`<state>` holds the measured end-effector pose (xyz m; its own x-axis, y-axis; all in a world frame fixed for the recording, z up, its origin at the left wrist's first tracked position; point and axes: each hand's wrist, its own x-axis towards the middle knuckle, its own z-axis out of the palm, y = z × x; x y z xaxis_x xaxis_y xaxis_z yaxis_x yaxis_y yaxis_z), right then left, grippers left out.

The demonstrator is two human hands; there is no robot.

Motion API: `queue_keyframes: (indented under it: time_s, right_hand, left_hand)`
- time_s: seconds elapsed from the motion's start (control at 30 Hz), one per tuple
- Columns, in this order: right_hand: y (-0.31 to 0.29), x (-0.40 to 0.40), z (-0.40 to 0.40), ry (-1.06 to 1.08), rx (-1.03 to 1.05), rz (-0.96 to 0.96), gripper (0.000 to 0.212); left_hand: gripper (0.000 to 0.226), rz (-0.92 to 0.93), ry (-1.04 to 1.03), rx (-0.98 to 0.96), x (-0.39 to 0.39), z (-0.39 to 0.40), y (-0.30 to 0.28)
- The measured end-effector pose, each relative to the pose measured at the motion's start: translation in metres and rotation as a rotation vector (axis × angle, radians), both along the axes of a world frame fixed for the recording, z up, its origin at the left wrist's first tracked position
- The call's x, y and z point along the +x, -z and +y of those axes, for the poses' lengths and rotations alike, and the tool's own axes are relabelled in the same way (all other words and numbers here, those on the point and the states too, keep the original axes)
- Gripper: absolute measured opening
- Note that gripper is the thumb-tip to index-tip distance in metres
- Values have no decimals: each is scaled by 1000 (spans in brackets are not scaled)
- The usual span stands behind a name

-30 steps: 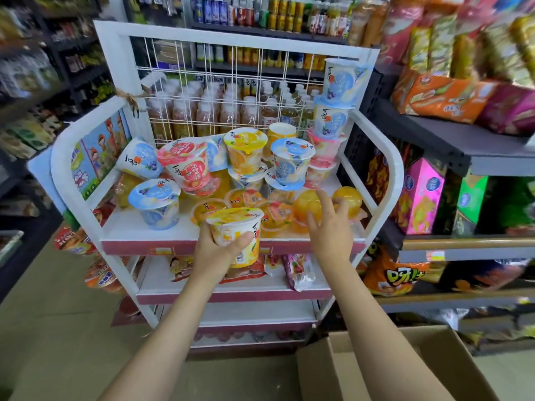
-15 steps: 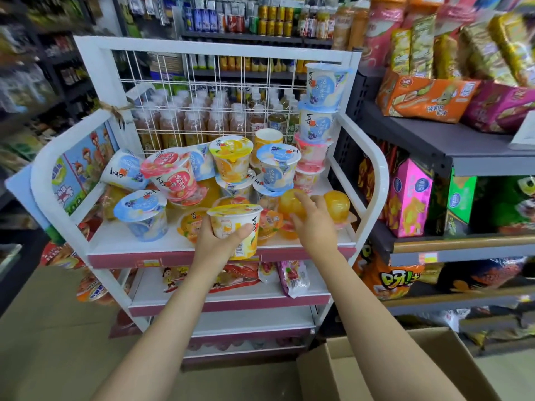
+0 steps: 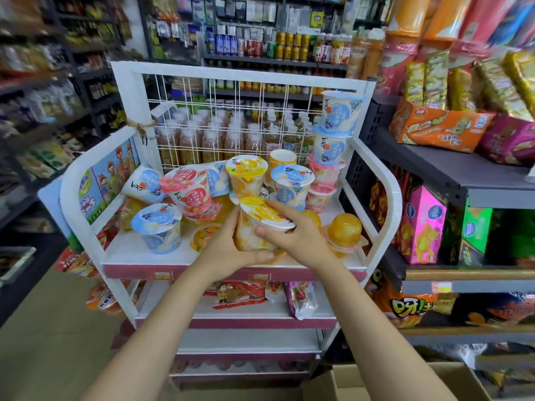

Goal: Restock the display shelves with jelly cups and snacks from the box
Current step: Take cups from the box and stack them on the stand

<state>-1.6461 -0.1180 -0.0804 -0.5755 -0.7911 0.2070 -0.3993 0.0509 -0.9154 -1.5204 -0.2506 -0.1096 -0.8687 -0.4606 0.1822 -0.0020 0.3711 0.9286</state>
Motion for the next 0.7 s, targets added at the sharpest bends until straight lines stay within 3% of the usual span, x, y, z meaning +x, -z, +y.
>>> queue_keyframes:
  time_s: [0.2, 0.37, 0.53, 0.7]
  right_hand:
    - [-15, -38, 38, 301, -146, 36, 75]
    - [-23, -78, 52, 666, -172, 219, 87]
    - [-7, -111, 39, 674, -53, 212, 92]
    - [18, -139, 26, 673, 80, 225, 97]
  left_hand:
    - [126, -116, 9, -230, -38, -7, -14]
    - [107, -58, -89, -642, -95, 12, -27]
    - [109, -238, -169, -830, -137, 10, -7]
    - [109, -165, -226, -885, -140, 3, 14]
